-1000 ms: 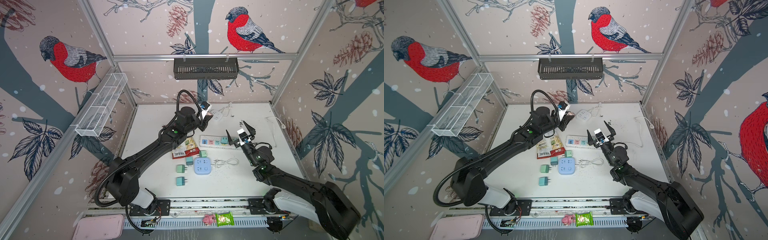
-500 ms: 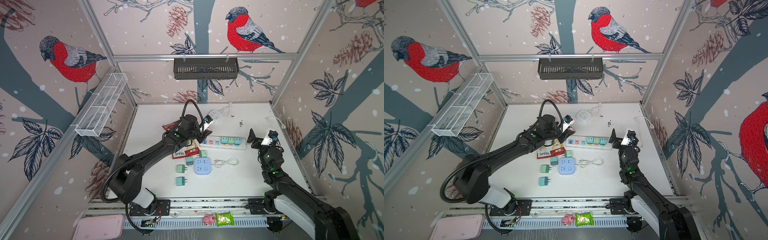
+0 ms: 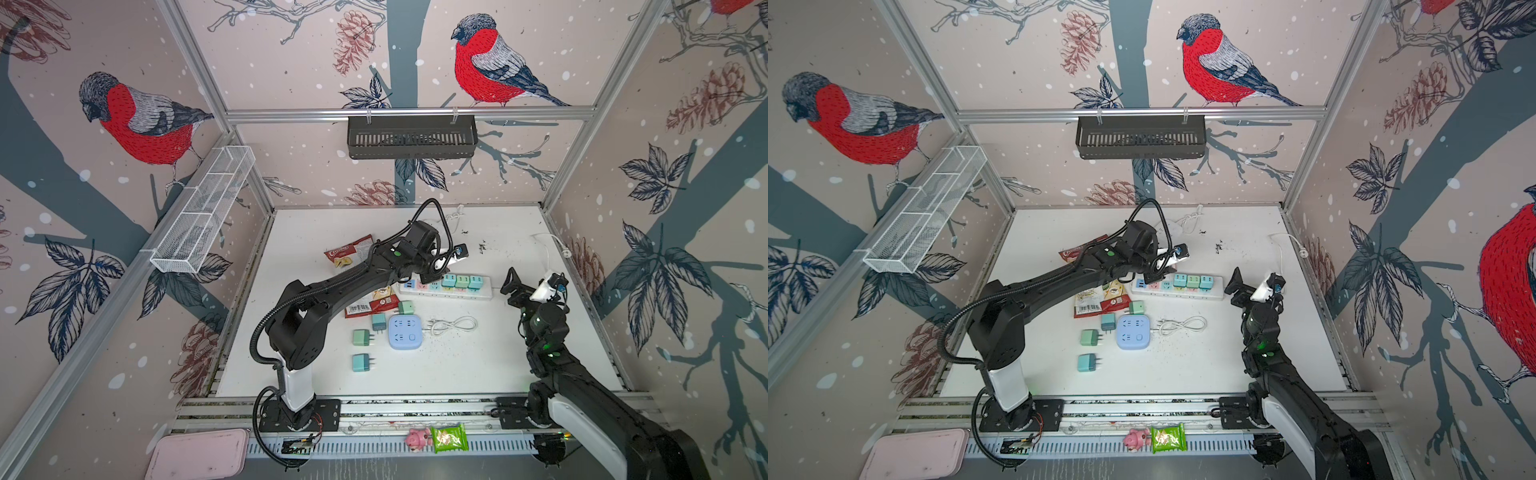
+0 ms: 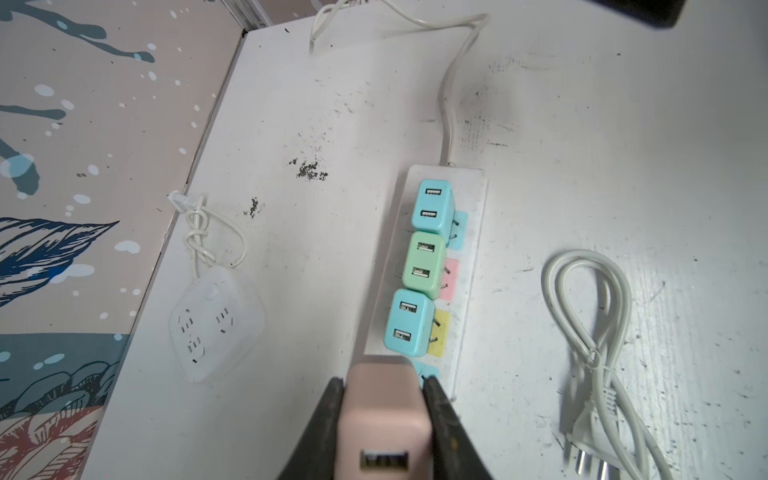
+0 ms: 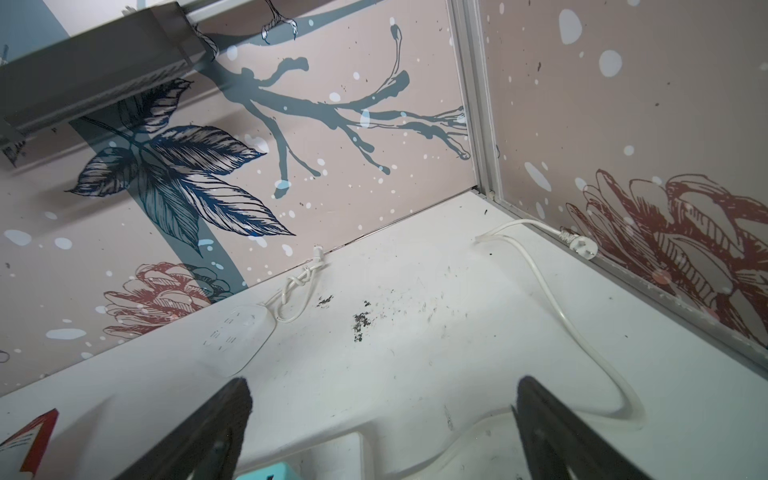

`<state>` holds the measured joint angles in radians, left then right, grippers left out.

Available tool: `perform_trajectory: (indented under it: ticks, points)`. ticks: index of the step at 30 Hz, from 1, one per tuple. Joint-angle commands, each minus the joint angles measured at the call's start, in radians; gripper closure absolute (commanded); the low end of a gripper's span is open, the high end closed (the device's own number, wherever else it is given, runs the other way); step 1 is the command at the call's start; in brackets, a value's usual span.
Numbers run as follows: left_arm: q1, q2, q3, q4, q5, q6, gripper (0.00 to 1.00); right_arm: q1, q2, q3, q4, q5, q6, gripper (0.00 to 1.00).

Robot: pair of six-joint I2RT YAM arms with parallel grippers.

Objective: Insert the plug
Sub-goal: 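Carry the pink charger with the left gripper over the socket beside the teal charger, then lower and press the pink charger into the socket with the left gripper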

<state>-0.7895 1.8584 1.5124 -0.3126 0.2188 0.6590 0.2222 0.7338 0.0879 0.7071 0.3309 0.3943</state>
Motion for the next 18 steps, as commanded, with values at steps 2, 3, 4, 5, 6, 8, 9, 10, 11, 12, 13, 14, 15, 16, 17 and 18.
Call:
perform_trajectory:
  ticks: [2,3,4,5,6,8,9,10,11,12,13,14,15,16,17,18]
  points:
    - [0.002,0.031,-0.021,-0.039,-0.156,0.02,1.0,0.003,-0.116,-0.047,-0.046,-0.056,0.027,0.0]
    - [0.009,0.036,-0.018,-0.028,-0.165,0.011,1.0,0.004,-0.147,-0.063,-0.046,-0.053,0.028,0.0]
    - [0.014,0.042,-0.012,-0.037,-0.158,0.019,1.0,0.002,-0.172,-0.075,-0.047,-0.045,0.033,0.0]
    - [0.017,0.043,-0.012,-0.048,-0.143,0.029,1.0,0.003,-0.187,-0.08,-0.051,-0.038,0.036,0.0]
    - [0.014,0.045,-0.021,-0.067,-0.126,0.081,1.0,0.001,-0.198,-0.085,-0.052,-0.035,0.038,0.0]
    - [0.016,0.042,-0.05,-0.026,-0.154,0.111,1.0,0.0,-0.2,-0.086,-0.05,-0.041,0.035,0.0]
    - [0.015,0.047,-0.049,-0.028,-0.152,0.129,1.0,0.002,-0.195,-0.085,-0.048,-0.042,0.034,0.0]
    - [0.015,0.055,-0.038,-0.045,-0.139,0.141,1.0,0.001,-0.191,-0.083,-0.047,-0.044,0.034,0.0]
    - [0.013,0.063,-0.027,-0.063,-0.119,0.15,1.0,0.001,-0.188,-0.084,-0.045,-0.046,0.034,0.0]
    - [0.015,0.068,-0.017,-0.074,-0.098,0.155,1.0,0.002,-0.187,-0.083,-0.044,-0.047,0.033,0.0]
    - [0.015,0.073,-0.013,-0.076,-0.085,0.161,1.0,0.002,-0.187,-0.083,-0.043,-0.049,0.032,0.0]
    - [0.015,0.077,-0.011,-0.077,-0.081,0.168,1.0,0.001,-0.187,-0.084,-0.041,-0.05,0.032,0.0]
    - [0.015,0.084,-0.002,-0.082,-0.08,0.172,1.0,0.001,-0.187,-0.085,-0.038,-0.054,0.03,0.0]
    - [0.015,0.09,0.007,-0.089,-0.074,0.172,1.0,0.001,-0.186,-0.087,-0.034,-0.058,0.027,0.0]
    - [0.015,0.095,0.012,-0.094,-0.063,0.175,1.0,0.003,-0.184,-0.088,-0.03,-0.062,0.026,0.0]
    - [0.017,0.098,0.016,-0.098,-0.047,0.181,1.0,0.003,-0.183,-0.086,-0.028,-0.065,0.025,0.0]
